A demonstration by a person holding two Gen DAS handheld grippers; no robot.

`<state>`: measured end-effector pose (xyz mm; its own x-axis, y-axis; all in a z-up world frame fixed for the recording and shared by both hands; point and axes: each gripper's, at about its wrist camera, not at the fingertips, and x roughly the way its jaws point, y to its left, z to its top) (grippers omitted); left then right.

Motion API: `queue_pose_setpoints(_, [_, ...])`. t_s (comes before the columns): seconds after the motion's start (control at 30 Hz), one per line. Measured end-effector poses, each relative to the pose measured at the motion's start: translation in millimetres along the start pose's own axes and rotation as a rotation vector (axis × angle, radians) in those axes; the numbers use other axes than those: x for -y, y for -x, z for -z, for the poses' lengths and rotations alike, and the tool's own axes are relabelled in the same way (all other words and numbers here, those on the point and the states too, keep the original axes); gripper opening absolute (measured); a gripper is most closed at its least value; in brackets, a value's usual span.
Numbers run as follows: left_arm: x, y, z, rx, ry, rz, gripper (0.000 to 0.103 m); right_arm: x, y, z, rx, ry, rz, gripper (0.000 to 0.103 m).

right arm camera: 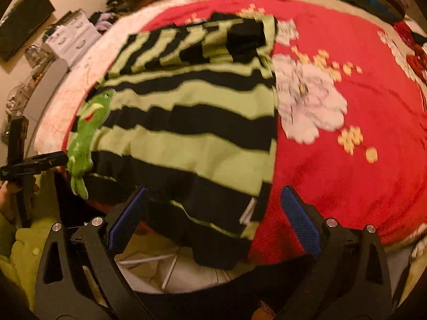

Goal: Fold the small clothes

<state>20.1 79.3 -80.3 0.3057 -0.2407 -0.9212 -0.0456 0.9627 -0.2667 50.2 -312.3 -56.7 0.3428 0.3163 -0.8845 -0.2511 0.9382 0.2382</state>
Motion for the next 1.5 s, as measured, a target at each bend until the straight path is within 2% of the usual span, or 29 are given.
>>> queue_pose_setpoints(0.17, [0, -17, 7, -0.072, 0.01, 0.019, 0.097, 0, -18, 13, -0.098, -0.016, -0.002, 0.093])
queue_pose_setpoints(0.3, [2, -20, 8, -0.078, 0.003, 0.023, 0.096, 6, -31, 16, -0.164, -0.052, 0.013, 0.093])
queue_pose_setpoints(0.33, [3, -20, 9, -0.083, 0.001, 0.03, 0.088, 9, -34, 17, -0.182, -0.07, 0.01, 0.093])
queue_pose_setpoints(0.37, [5, -20, 10, -0.09, -0.004, 0.05, 0.078, 12, -38, 19, -0.2, -0.089, 0.001, 0.087])
queue_pose_setpoints(0.4, [7, -20, 11, -0.09, -0.01, 0.052, 0.078, 15, -41, 22, -0.219, -0.109, -0.022, 0.066])
queue_pose_setpoints(0.43, [8, -19, 12, -0.088, -0.015, 0.05, 0.076, 17, -43, 23, -0.226, -0.122, -0.046, 0.053])
queue_pose_setpoints(0.5, [8, -18, 11, -0.086, -0.011, 0.06, 0.07, 23, -37, 24, -0.202, -0.154, -0.061, 0.037])
queue_pose_setpoints(0.53, [8, -17, 11, -0.084, -0.01, 0.063, 0.068, 25, -31, 24, -0.175, -0.165, -0.078, 0.033])
queue_pose_setpoints(0.57, [8, -15, 12, -0.084, -0.011, 0.064, 0.066, 26, -26, 24, -0.15, -0.171, -0.102, 0.021])
queue_pose_setpoints(0.6, [7, -14, 12, -0.084, -0.013, 0.066, 0.065, 25, -21, 24, -0.126, -0.173, -0.14, 0.021])
queue_pose_setpoints(0.67, [7, -12, 12, -0.084, -0.008, 0.069, 0.064, 21, -17, 24, -0.107, -0.151, -0.134, 0.021])
queue_pose_setpoints(0.7, [7, -13, 13, -0.088, -0.003, 0.07, 0.064, 19, -19, 24, -0.111, -0.139, -0.132, 0.027])
queue_pose_setpoints(0.73, [5, -17, 13, -0.11, 0.002, 0.072, 0.072, 19, -22, 24, -0.121, -0.138, -0.135, 0.031])
queue_pose_setpoints(0.77, [4, -23, 14, -0.136, 0.011, 0.077, 0.079, 20, -27, 24, -0.139, -0.153, -0.121, 0.051])
queue_pose_setpoints(0.8, [2, -28, 17, -0.157, 0.014, 0.078, 0.081, 24, -32, 24, -0.163, -0.175, -0.103, 0.064])
queue_pose_setpoints(0.87, [8, -33, 18, -0.166, -0.015, 0.066, 0.086, 32, -36, 25, -0.18, -0.216, -0.123, 0.064])
queue_pose_setpoints(0.93, [13, -35, 17, -0.167, -0.036, 0.06, 0.085, 36, -38, 27, -0.182, -0.242, -0.144, 0.056])
queue_pose_setpoints(0.97, [13, -35, 17, -0.162, -0.035, 0.058, 0.079, 38, -39, 27, -0.185, -0.249, -0.155, 0.041])
queue_pose_setpoints(1.0, [11, -33, 17, -0.155, -0.027, 0.061, 0.073, 41, -39, 27, -0.184, -0.258, -0.162, 0.033])
queue_pose_setpoints(1.03, [7, -29, 16, -0.137, -0.005, 0.074, 0.053, 43, -36, 28, -0.174, -0.266, -0.171, 0.03])
queue_pose_setpoints(1.1, [1, -19, 14, -0.095, 0.02, 0.086, 0.036, 44, -28, 27, -0.151, -0.261, -0.196, 0.023])
queue_pose_setpoints(1.17, [1, -10, 14, -0.057, 0.025, 0.084, 0.007, 41, -22, 26, -0.132, -0.244, -0.206, 0.018])
queue_pose_setpoints(1.3, [12, 30, 5, 0.092, -0.013, 0.155, 0.007, 37, -2, 17, -0.058, -0.235, -0.286, 0.016])
queue_pose_setpoints(1.4, [15, 44, -10, 0.141, -0.011, 0.216, 0.007, 36, 13, 2, 0.011, -0.245, -0.356, 0.016])
queue_pose_setpoints(1.5, [12, 49, -38, 0.184, 0.039, 0.275, 0.007, 41, 24, -23, 0.079, -0.26, -0.41, 0.016])
